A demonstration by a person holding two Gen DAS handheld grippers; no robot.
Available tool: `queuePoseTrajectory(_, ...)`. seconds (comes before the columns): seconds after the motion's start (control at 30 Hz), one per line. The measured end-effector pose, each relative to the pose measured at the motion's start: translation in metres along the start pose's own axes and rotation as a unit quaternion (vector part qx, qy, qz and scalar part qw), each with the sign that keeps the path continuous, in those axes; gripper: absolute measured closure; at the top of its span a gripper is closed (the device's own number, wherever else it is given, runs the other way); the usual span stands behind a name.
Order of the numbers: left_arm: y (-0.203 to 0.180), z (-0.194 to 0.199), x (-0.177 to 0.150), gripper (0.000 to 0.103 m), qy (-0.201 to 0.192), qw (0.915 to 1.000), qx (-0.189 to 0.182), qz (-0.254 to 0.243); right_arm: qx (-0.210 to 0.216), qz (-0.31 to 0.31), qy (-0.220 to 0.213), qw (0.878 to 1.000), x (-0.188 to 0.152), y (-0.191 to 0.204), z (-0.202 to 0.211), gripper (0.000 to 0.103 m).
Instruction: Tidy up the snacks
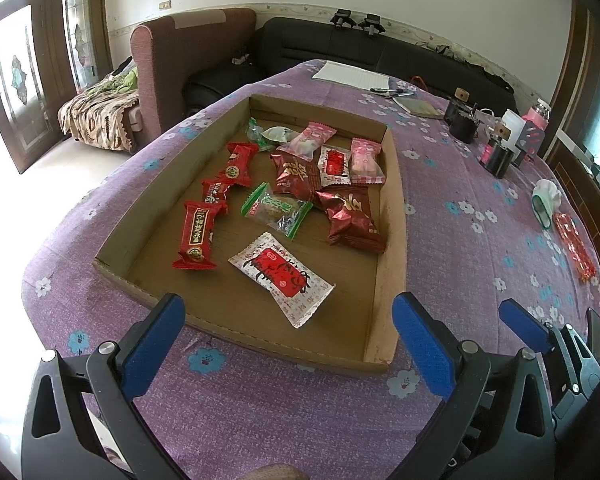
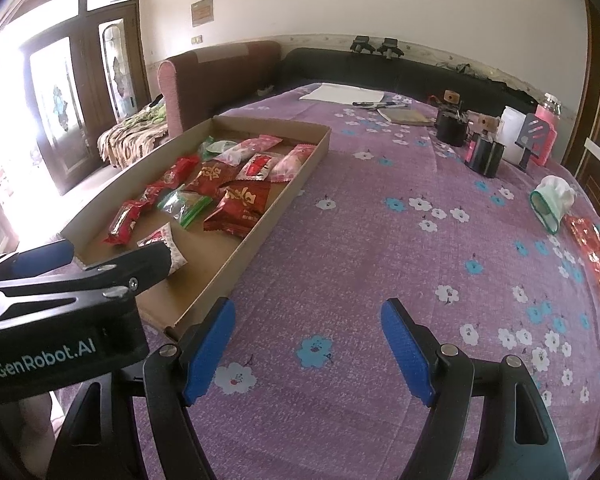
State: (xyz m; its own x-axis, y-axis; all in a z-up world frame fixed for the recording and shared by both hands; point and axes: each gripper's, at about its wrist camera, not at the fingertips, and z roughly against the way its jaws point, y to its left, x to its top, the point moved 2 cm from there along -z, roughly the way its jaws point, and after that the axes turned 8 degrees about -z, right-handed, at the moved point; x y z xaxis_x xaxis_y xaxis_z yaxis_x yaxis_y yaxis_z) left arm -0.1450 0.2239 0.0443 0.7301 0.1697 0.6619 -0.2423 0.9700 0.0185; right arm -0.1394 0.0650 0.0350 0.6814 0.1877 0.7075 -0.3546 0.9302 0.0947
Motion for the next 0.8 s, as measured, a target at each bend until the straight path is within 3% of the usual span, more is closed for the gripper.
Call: queuePoseTrajectory(0.8,-0.0026,0.0024,0.0004,0.000,-0.001,1.0000,-0.002,-0.003,0.001,0.007,-0.002,1.000,-0.0005,0.0032,0.0033,0.025)
